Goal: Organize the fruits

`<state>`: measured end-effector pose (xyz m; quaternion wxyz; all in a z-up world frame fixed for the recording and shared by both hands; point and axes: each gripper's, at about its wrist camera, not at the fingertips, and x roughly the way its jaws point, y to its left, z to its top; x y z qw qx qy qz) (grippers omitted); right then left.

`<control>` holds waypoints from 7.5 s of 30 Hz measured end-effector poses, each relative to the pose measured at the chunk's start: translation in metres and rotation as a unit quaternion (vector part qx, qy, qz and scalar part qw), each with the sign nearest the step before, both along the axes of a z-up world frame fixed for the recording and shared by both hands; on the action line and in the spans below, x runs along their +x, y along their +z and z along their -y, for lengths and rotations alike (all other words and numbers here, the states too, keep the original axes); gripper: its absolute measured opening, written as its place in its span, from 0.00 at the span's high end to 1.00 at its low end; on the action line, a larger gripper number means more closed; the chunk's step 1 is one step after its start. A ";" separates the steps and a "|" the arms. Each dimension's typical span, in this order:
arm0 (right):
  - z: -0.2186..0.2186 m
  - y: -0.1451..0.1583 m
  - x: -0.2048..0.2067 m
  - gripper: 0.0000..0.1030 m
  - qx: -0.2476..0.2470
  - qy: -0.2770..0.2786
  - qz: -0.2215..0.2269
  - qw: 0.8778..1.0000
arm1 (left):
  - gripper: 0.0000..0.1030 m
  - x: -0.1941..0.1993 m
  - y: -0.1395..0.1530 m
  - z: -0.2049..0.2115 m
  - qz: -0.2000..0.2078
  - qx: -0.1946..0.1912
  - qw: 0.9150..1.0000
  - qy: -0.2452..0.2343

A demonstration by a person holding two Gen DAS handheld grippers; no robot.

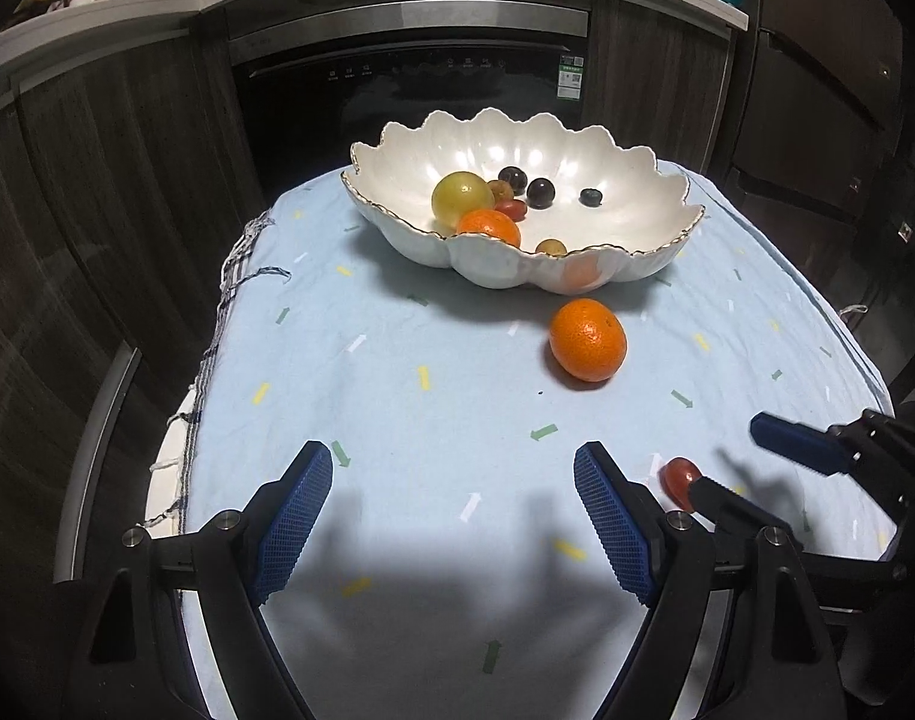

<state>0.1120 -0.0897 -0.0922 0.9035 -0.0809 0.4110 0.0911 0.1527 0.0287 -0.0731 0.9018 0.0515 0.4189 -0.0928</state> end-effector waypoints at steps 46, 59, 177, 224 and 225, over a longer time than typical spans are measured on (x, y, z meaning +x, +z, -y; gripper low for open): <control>0.062 0.023 0.040 0.82 0.043 -0.045 0.057 0.996 | 0.24 0.035 -0.019 0.061 -0.002 0.011 0.999 -0.032; 0.094 0.015 0.056 0.82 0.082 -0.088 0.039 0.992 | 0.49 0.059 -0.031 0.088 -0.011 0.010 0.999 -0.050; 0.097 0.059 0.203 0.47 0.104 -0.045 0.054 0.992 | 0.36 0.174 0.016 0.083 -0.023 -0.051 0.998 -0.031; 0.104 0.122 0.073 0.18 0.092 -0.112 0.126 0.981 | 0.01 0.046 0.103 0.055 0.099 -0.054 0.993 0.018; 0.103 0.122 0.070 0.18 0.091 -0.112 0.126 0.981 | 0.01 0.043 0.103 0.054 0.099 -0.053 0.993 0.019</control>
